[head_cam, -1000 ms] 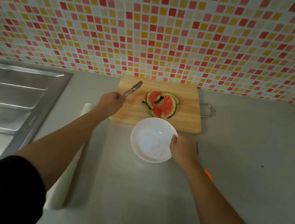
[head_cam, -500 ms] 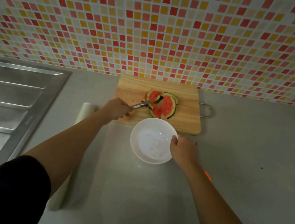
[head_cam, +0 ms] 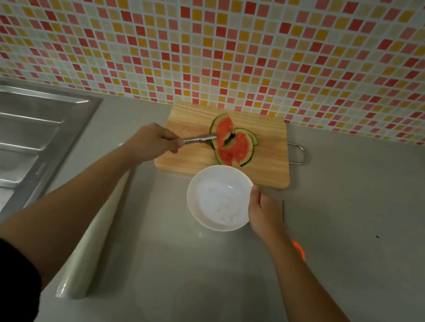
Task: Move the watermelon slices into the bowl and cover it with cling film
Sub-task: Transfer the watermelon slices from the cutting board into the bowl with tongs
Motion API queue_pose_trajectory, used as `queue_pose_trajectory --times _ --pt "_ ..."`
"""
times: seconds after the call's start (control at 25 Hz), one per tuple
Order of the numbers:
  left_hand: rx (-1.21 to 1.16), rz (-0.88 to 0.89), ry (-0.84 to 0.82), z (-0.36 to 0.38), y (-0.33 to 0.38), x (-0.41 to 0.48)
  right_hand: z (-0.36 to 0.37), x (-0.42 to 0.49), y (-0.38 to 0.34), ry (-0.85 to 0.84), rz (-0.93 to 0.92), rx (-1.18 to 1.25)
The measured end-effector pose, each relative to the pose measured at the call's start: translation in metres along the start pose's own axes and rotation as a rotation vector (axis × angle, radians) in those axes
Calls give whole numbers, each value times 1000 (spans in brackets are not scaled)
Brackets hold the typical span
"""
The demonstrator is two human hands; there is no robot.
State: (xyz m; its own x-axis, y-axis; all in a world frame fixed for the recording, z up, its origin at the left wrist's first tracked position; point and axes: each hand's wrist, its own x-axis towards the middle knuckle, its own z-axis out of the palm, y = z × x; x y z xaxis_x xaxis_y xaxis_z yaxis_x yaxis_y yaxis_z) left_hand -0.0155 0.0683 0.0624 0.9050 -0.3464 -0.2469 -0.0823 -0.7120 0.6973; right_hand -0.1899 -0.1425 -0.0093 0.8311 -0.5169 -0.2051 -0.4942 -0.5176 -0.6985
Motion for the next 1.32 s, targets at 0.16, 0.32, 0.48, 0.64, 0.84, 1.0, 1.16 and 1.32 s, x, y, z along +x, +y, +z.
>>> queue_pose_trajectory --times 0.16,0.32,0.48,0.64,0.84,1.0,1.16,1.32 --pt "149 72 -393 -24 11 -35 0 -2 -3 28 25 38" --pt "634 154 -452 0 34 -45 2 -1 -7 68 -24 -22" --pt "849 177 -368 21 52 -57 1 2 -4 -12 -63 -88" --pt "860 207 -278 -7 57 -52 1 4 -2 4 -48 -46" --pt "274 -1 -93 -23 32 -7 2 3 -1 48 -65 -33" --pt "-28 -289 -264 9 6 13 2 4 -1 76 -87 -56" --pt "-167 -301 -317 31 8 22 2 4 -2 97 -107 -81" --pt "-145 -289 -275 41 10 26 0 2 -2 88 -92 -59"
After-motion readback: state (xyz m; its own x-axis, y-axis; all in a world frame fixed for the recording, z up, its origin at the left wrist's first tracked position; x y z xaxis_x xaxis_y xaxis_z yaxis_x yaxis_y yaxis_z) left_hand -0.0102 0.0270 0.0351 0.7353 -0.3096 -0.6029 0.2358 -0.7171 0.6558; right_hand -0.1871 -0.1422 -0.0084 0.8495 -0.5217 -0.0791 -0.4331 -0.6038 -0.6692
